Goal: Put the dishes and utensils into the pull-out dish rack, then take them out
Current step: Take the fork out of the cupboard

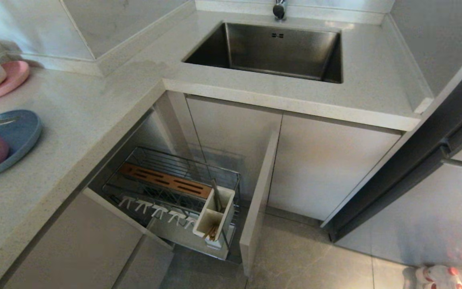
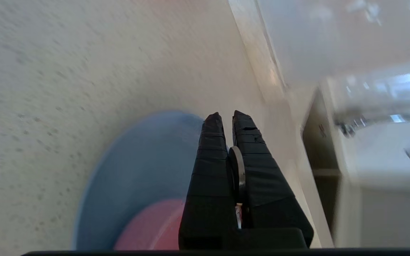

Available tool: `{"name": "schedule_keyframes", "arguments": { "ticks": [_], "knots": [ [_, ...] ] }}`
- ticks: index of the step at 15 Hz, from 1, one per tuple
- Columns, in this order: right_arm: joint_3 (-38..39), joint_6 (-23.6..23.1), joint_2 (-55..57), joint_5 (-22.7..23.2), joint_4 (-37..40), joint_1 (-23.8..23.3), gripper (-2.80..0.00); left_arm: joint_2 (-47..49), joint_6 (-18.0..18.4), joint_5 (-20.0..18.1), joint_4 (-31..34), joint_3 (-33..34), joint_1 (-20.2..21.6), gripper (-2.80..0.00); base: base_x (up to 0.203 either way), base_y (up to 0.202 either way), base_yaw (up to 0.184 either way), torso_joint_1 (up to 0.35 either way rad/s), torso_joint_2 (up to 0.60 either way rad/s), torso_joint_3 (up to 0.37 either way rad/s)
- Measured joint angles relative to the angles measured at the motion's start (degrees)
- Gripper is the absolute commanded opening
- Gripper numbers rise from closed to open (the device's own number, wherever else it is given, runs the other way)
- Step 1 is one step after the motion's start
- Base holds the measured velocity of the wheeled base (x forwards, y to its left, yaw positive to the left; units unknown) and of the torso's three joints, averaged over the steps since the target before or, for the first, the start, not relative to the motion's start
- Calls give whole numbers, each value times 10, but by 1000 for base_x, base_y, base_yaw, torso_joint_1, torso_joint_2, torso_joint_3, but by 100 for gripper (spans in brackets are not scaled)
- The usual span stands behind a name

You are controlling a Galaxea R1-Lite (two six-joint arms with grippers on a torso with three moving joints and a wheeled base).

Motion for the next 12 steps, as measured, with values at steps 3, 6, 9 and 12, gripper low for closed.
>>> {"name": "schedule_keyframes", "arguments": {
  "ticks": [3,6,9,12],
  "knots": [
    [0,0,0,0,0,0,-280,5,0,-17,0,-3,4,-280,0,0,0,0,0,0],
    [0,0,0,0,0,0,-280,9,1,-16,-3,-5,4,-280,0,0,0,0,0,0],
    [0,0,0,0,0,0,-280,14,15,-15,-4,-5,4,-280,0,0,0,0,0,0],
    [0,0,0,0,0,0,-280,26,45,-16,0,-12,2,-280,0,0,0,0,0,0]
  ]
}}
